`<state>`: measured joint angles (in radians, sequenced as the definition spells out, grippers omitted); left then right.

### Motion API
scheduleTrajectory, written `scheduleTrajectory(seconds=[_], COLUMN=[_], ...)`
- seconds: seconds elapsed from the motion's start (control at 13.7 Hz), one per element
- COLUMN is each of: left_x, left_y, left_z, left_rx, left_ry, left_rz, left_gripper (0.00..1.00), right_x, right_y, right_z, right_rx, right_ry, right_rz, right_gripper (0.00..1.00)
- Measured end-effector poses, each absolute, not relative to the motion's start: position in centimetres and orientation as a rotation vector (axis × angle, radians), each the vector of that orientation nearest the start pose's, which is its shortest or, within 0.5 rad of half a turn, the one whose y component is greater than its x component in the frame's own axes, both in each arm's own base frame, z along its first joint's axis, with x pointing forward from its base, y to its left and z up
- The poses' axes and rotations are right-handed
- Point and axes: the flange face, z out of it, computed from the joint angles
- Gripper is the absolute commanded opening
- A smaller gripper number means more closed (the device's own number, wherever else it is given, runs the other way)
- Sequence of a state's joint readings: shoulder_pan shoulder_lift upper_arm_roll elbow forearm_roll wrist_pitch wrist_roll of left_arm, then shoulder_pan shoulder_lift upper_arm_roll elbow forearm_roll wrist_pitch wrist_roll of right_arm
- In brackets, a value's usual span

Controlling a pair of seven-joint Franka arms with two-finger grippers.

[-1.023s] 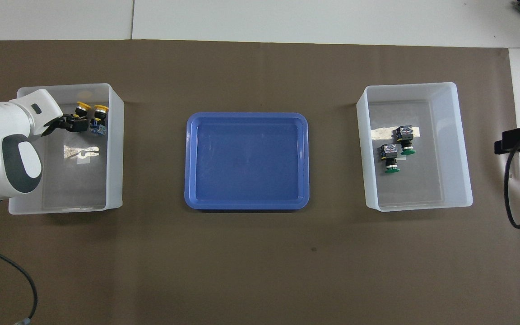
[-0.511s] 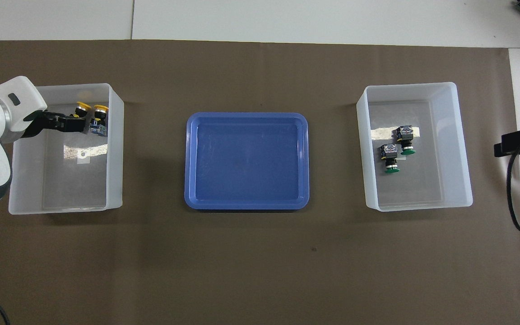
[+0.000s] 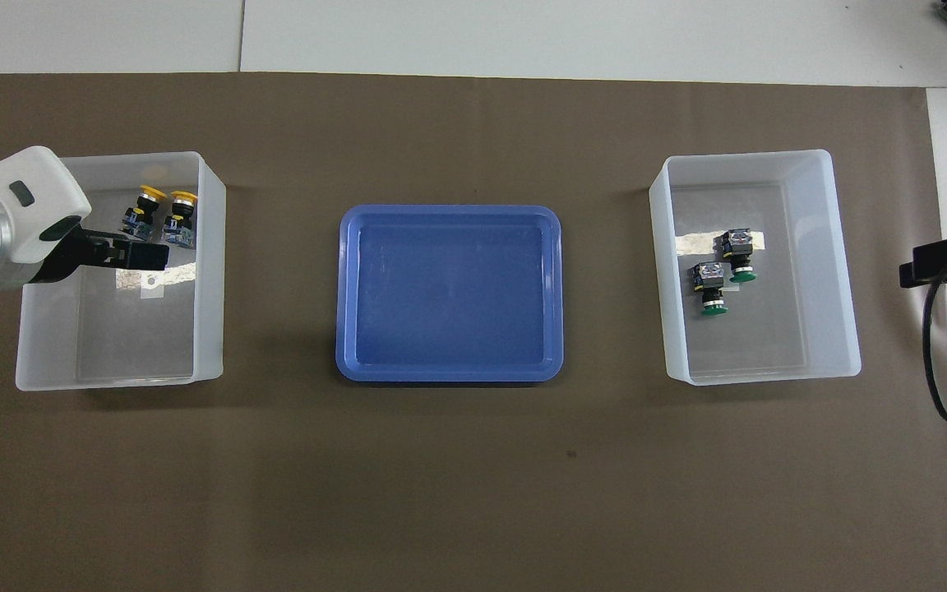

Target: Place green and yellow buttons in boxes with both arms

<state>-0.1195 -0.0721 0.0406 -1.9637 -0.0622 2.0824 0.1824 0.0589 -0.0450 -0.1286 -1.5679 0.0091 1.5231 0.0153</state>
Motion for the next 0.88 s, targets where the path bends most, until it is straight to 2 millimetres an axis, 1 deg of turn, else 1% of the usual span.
scheduleTrajectory(seconds=[0.15, 0.29, 0.44, 0.66, 0.73, 0.88], left_x=[54.8, 54.7, 54.9, 55.9, 56.1, 56.2], left_y=[-4.2, -3.7, -3.5, -3.5, -3.5, -3.5], left_z=[54.5, 56.8, 58.8, 61.6, 62.1, 62.1], left_rx=[-3.153, -3.141, -3.137, -3.138, -3.138, -3.142], left_ry=[0.374, 0.372, 0.368, 0.366, 0.367, 0.368], left_rz=[-0.264, -0.247, -0.247, -0.222, -0.206, -0.163], left_gripper=[1.00, 1.00, 1.00, 1.00, 1.00, 1.00], right_x=[53.4, 53.4, 53.4, 53.4, 53.4, 53.4], right_y=[-3.9, -3.9, -3.9, -3.7, -3.7, -3.7], right_z=[64.5, 64.4, 64.4, 64.4, 64.4, 64.4], right_rx=[-3.124, -3.124, -3.124, -3.127, -3.128, -3.135], right_ry=[0.134, 0.135, 0.135, 0.129, 0.128, 0.124], right_rz=[0.004, 0.007, 0.011, 0.012, 0.012, 0.012], right_gripper=[1.00, 1.00, 1.00, 1.00, 1.00, 1.00])
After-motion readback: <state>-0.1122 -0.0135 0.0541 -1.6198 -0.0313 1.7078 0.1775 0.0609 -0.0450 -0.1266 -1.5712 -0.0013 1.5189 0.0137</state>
